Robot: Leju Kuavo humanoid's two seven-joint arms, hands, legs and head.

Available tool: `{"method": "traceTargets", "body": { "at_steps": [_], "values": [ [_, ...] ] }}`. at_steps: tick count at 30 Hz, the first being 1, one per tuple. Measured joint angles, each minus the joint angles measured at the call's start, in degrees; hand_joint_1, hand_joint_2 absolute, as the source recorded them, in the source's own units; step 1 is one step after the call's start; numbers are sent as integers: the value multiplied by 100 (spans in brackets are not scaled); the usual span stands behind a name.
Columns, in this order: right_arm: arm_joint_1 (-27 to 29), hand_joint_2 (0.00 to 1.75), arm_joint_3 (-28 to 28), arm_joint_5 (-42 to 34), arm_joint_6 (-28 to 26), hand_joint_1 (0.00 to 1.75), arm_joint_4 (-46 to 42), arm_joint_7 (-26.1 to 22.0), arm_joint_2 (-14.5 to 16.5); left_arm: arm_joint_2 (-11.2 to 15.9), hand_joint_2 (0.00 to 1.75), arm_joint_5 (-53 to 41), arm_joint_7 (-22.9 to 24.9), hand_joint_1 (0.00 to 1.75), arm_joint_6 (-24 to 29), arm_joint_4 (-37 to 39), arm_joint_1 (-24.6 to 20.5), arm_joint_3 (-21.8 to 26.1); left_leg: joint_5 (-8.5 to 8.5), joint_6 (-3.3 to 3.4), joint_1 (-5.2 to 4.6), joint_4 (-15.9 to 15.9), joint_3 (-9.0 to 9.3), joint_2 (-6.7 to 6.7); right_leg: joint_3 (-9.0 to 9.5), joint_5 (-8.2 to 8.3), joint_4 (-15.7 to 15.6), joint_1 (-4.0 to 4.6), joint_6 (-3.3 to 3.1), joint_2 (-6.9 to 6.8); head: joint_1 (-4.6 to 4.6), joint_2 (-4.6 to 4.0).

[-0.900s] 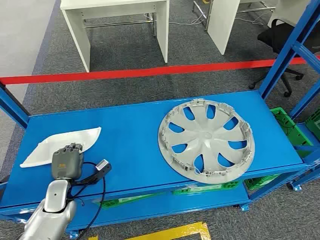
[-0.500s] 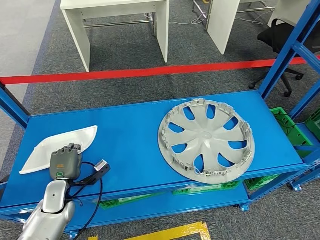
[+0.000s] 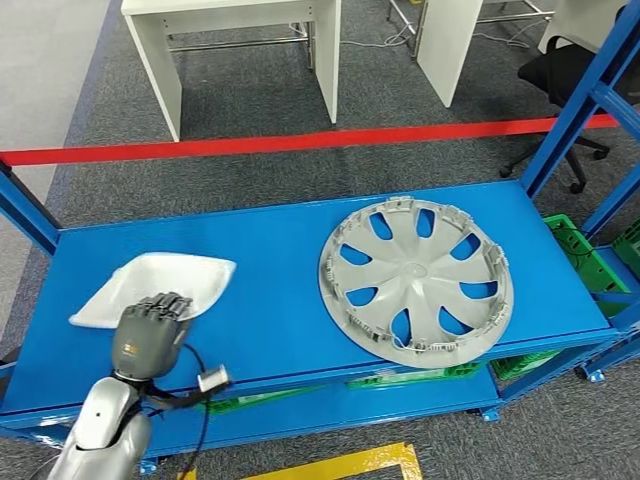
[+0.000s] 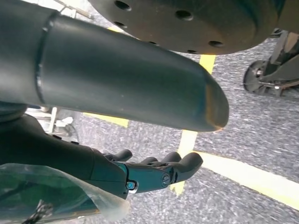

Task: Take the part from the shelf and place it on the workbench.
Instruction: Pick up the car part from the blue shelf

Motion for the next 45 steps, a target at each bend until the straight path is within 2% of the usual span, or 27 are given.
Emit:
{"method": "traceTargets", "body": {
  "at_steps": [2,4,7,11,16,24,28,35,39,42,45],
  "values": [
    [9,0,-10,16,20,0,2,85,1,-361,175,647,-1029,175,6,-487,120,446,-1,2,-4,0,-1,6,-4,1,0,-3,1,12,-1,0],
    [37,0,-15,43,24,0,3,117,5,-630,175,1389,-1424,175,8,-1056,266,611,-2,3,-5,4,-4,10,-11,1,-1,-4,2,15,-3,0],
    [54,0,-20,74,30,0,3,98,14,-838,175,2044,-1462,175,11,-1910,429,357,-3,6,-6,6,-13,-11,-11,0,-2,-5,2,-15,-1,0],
    [40,0,-25,85,31,0,3,12,17,-959,175,2362,-1462,175,10,-2555,584,-26,-3,6,-6,4,-15,-14,-12,0,-2,-5,2,-11,-3,0],
    [45,0,-30,93,30,0,3,-1,20,-970,175,2404,-1462,175,9,-2940,655,-206,-1,4,-5,3,-14,-15,-12,1,-1,-3,1,-12,-3,0],
    [44,0,-35,91,28,0,3,-10,20,-968,175,2430,-1462,175,7,-3152,691,-287,0,4,-4,3,-15,-15,-11,1,-1,-3,2,-12,-2,0],
    [51,0,-49,84,-43,0,3,-338,20,-932,175,2989,-1462,175,7,-3268,761,-452,-1,4,-4,3,-15,-15,-11,0,-1,-4,2,-11,-2,0],
    [84,0,-51,360,-620,0,4,-1108,20,-723,175,4425,-1464,175,-4,-3601,1072,-1188,-2,5,-5,3,-17,-15,-15,0,-2,-4,2,-12,-2,0],
    [73,0,-315,-362,123,0,20,-1214,18,-279,175,6092,-1453,175,-364,-3664,1111,-1872,-2,5,-4,3,-17,-15,-16,0,-2,-2,2,-16,-3,0],
    [90,0,-545,-551,339,0,29,-1233,20,-24,175,6401,-1449,175,-528,-3665,1109,-2291,0,4,-4,2,-18,-15,-16,0,-2,-1,2,-14,-3,0],
    [97,0,-665,-573,364,0,37,-1237,20,113,175,6459,-1449,175,-549,-3665,1106,-2511,-1,4,-3,2,-17,-12,-16,0,-1,-1,2,-8,-2,0]
  ]
}}
